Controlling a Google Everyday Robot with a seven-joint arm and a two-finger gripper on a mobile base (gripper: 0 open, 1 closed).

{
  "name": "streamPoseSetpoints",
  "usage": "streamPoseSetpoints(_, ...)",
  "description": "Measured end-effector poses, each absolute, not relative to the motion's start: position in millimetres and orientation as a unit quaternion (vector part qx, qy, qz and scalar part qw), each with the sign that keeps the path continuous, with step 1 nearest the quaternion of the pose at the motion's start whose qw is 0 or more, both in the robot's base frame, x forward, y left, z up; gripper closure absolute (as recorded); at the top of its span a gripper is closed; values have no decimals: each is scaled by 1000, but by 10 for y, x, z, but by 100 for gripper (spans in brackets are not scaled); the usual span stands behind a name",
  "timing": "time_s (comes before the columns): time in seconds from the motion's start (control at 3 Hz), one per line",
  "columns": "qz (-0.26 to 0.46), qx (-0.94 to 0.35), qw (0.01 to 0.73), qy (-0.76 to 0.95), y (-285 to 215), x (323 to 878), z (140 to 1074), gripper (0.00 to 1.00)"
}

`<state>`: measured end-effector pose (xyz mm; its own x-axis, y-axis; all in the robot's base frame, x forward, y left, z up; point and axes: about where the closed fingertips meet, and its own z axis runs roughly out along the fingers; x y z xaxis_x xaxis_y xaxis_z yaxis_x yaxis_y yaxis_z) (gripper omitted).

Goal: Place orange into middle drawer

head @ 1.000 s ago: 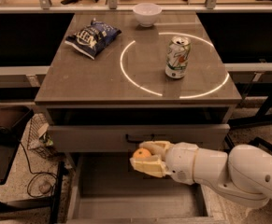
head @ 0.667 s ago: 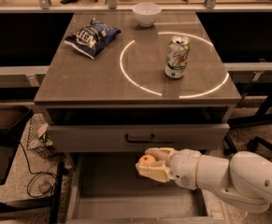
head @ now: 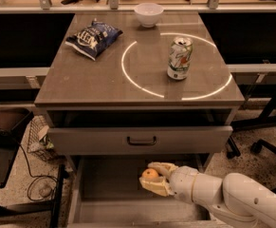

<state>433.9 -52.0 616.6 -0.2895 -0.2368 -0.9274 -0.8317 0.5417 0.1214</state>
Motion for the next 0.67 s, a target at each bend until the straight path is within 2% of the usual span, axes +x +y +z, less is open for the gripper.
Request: streamPoseSetpoints(0.67, 334, -370, 467, 730, -326, 4491, 5950, 100)
